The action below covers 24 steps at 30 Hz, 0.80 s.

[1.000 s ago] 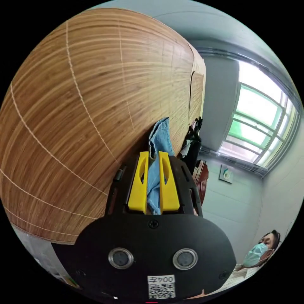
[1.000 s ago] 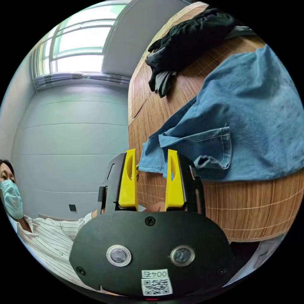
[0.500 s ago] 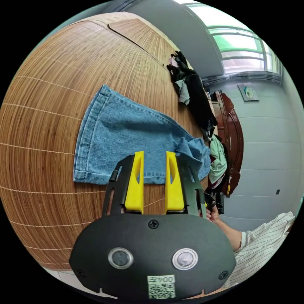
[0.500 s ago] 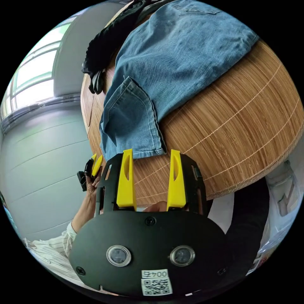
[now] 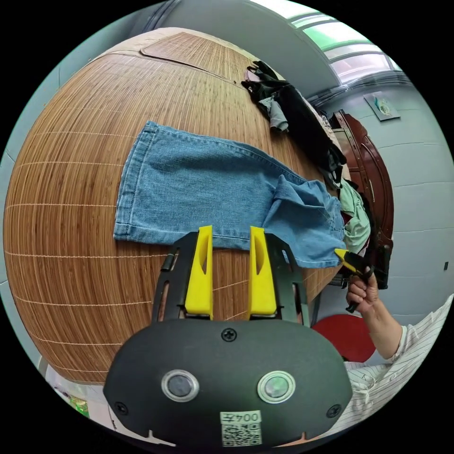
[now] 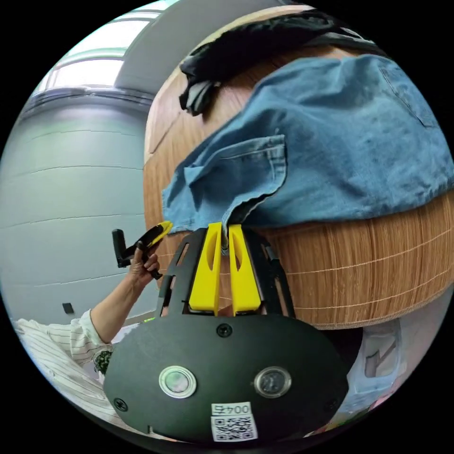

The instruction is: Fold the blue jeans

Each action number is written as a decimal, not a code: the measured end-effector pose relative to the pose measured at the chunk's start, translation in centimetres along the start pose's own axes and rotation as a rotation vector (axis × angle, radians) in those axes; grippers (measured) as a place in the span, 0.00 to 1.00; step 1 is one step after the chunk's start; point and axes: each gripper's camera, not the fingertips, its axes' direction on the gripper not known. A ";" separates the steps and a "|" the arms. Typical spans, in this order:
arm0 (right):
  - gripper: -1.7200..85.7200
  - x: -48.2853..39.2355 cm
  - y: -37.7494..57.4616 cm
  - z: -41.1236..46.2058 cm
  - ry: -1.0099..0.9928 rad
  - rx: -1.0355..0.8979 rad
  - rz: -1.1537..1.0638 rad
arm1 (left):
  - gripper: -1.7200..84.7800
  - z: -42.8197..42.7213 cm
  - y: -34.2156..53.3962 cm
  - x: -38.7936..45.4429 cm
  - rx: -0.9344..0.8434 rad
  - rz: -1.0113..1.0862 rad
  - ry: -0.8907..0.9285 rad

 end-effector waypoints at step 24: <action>0.13 -28.4 -11.1 22.0 0.062 -0.180 -0.492 | 0.26 -5.3 -1.3 1.1 -0.026 0.084 0.101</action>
